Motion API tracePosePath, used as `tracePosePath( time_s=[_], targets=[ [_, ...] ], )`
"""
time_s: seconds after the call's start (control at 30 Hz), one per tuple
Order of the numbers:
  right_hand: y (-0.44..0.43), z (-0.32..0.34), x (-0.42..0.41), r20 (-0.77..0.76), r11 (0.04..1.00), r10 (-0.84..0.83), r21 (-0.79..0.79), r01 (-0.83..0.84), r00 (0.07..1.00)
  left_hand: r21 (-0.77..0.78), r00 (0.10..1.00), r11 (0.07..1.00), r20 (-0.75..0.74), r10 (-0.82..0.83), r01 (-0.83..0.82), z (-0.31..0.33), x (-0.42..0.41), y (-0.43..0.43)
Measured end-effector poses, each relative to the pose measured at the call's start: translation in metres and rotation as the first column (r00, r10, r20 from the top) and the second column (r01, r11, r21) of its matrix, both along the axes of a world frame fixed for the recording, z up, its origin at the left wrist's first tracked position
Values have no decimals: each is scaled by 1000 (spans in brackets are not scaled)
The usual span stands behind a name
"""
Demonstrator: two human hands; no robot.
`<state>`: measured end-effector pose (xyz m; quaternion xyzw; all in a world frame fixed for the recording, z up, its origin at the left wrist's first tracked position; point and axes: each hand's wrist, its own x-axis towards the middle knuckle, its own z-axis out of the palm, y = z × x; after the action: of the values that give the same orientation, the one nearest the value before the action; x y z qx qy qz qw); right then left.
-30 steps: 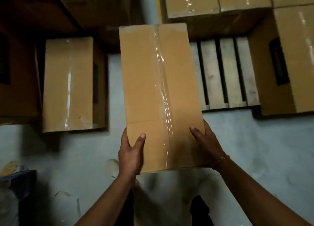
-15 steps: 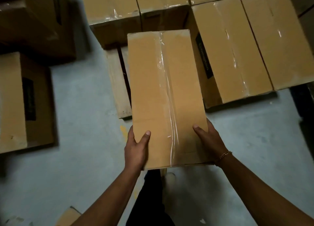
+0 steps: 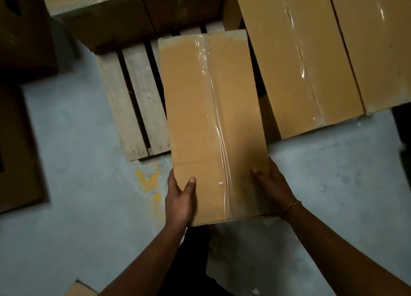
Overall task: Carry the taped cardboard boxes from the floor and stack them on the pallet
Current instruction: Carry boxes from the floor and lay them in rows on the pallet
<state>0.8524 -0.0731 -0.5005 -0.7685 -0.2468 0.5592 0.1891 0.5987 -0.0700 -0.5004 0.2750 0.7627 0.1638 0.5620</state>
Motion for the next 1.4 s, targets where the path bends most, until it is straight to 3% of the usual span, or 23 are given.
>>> tracePosePath(
  time_s=[0.2,0.37,0.47,0.67,0.9,1.03,1.2,1.4],
  targets=[
    [17,-18,26,22,999,-31,-11,32,999,-44,1000,999,-26,1,-2,-9,25,13],
    [21,-29,47,-58,997,-51,-57,48,997,-66,997,997,-77,31,-36,-14,47,12],
    [30,-37,63,-100,998,28,-44,-33,995,-37,993,998,-108,39,-43,-18,56,17],
    [27,-42,97,-129,978,200,-33,-205,971,-36,988,992,-94,-122,119,-19,72,3],
    [16,-40,113,-181,956,270,-67,-286,946,-39,986,987,-43,-160,159,-22,70,3],
    [-1,-39,113,-159,935,342,-43,-352,926,-78,944,945,-69,-322,317,-22,61,-4],
    [-17,-43,123,67,776,629,-101,-622,774,-109,797,821,-195,-571,561,-19,53,-26],
    [-29,-41,129,396,532,810,-186,-826,432,-131,675,727,-290,-678,674,-28,50,-50]
  ],
)
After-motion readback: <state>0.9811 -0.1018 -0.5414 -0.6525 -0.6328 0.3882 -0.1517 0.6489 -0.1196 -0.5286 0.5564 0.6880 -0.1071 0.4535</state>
